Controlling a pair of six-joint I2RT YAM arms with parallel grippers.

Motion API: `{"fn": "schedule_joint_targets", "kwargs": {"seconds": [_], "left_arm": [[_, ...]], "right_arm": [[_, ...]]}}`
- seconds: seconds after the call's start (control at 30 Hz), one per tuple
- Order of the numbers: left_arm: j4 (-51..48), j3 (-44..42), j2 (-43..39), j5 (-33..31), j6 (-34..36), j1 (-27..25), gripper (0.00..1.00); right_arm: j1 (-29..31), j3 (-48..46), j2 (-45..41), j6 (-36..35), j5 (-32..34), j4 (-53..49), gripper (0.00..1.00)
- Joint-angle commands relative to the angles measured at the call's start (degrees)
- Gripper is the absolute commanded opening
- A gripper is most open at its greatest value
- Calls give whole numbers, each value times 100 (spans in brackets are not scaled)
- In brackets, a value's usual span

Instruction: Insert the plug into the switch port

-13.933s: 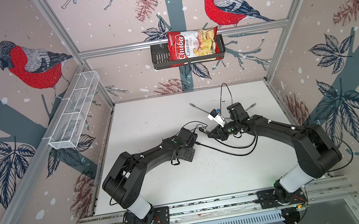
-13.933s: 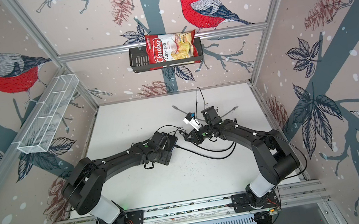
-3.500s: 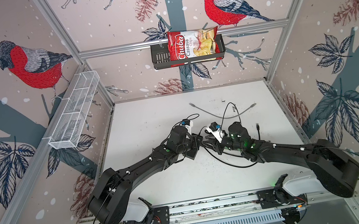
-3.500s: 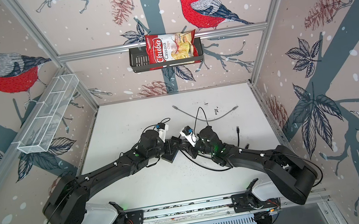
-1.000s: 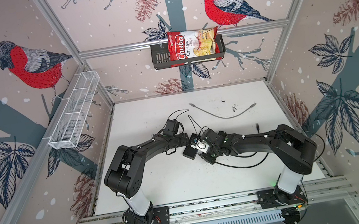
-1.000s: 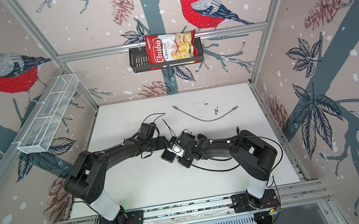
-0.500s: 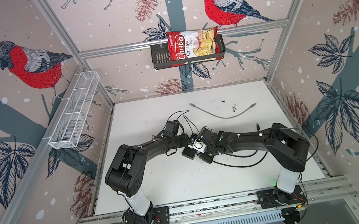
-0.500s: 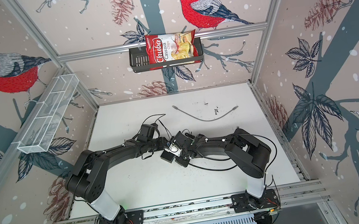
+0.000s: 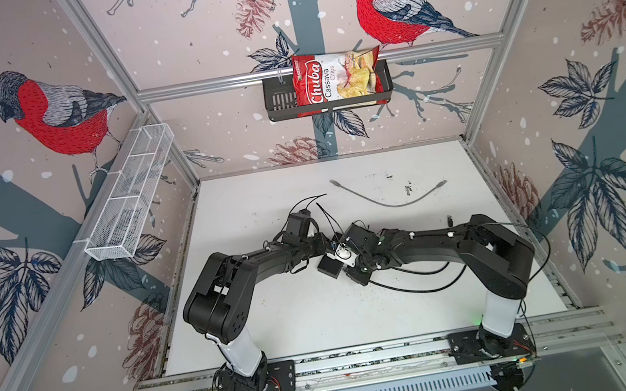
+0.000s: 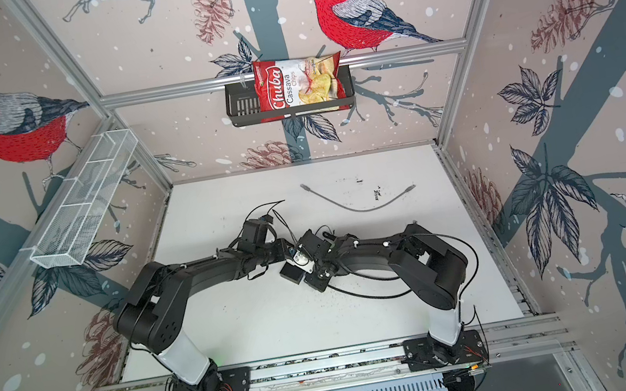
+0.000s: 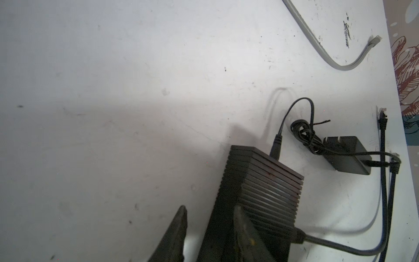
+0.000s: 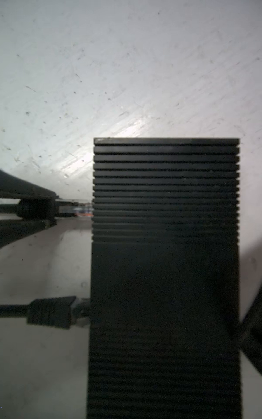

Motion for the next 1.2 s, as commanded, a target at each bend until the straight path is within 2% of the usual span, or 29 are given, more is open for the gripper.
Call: {"fn": "schedule_joint_targets", "kwargs": {"seconds": [0.0, 0.13, 0.43, 0.83, 1.17], "left_arm": [[-748, -30, 104, 235, -105, -142, 28], [-859, -19, 93, 92, -110, -174, 20], [-918, -62, 114, 63, -118, -245, 10], [-762, -46, 369, 159, -297, -535, 3], [-729, 0, 420, 237, -280, -584, 0]], "right_arm": [[36, 10, -1, 238, 57, 838, 11], [22, -140, -158, 312, 25, 1228, 11], [-51, -291, -168, 303, -84, 1556, 11], [-52, -265, -227, 505, 79, 1736, 11], [28, -139, -168, 265, 194, 1731, 12]]}}
